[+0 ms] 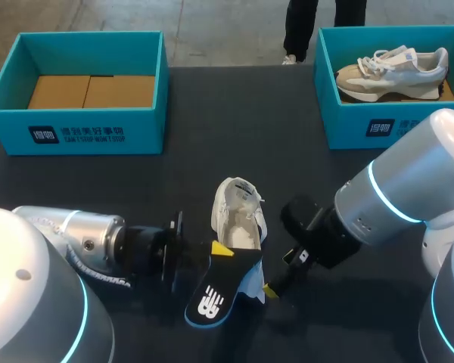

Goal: Take the shoe out of the shoebox, open the shoe tongue, remove and reinsert the insole, then place the shoe into the shoebox

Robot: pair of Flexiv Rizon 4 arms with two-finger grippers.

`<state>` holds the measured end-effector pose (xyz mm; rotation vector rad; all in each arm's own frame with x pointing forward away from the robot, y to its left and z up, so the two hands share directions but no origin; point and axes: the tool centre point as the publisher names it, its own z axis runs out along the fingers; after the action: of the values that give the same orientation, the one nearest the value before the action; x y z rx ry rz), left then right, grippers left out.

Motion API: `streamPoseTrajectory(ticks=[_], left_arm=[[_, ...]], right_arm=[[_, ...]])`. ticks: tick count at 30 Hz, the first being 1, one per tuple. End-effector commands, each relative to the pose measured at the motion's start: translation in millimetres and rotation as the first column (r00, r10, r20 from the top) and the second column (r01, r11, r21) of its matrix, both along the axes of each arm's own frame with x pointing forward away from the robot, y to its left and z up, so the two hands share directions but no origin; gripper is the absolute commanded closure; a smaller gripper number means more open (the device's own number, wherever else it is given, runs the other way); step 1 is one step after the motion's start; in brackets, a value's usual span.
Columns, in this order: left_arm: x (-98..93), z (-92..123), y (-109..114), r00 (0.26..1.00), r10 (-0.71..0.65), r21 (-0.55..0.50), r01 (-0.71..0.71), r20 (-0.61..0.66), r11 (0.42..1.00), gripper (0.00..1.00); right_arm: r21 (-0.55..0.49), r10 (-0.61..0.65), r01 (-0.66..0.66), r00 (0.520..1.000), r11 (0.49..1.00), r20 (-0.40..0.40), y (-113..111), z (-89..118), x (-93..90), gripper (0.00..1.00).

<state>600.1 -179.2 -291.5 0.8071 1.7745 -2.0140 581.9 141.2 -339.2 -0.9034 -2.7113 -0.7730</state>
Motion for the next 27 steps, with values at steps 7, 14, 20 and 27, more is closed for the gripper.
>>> streamPoseTrajectory(ticks=[7,14,20,27], left_arm=[[11.4,-8,-7,1.0,-0.022,-0.008,0.022,-0.01,1.0,1.0],[11.2,-13,-11,0.999,-0.047,-0.005,0.047,-0.013,0.999,1.0],[12.3,-18,-11,0.998,-0.058,0.009,0.058,-0.006,0.998,1.0],[13.0,-22,-10,0.999,-0.048,0.024,0.048,-0.006,0.999,1.0]], right_arm=[[0.001,-0.002,0.002,1.0,1.0,0.001,1,0,-1.0,0.0],[0.001,-0.002,0.002,1.0,1.0,0.001,1,0,-1.0,0.0],[0.001,-0.002,0.002,1.0,1.0,0.001,1,0,-1.0,0.0],[0.001,-0.002,0.002,1.0,1.0,0.001,1,0,-1.0,0.0]])
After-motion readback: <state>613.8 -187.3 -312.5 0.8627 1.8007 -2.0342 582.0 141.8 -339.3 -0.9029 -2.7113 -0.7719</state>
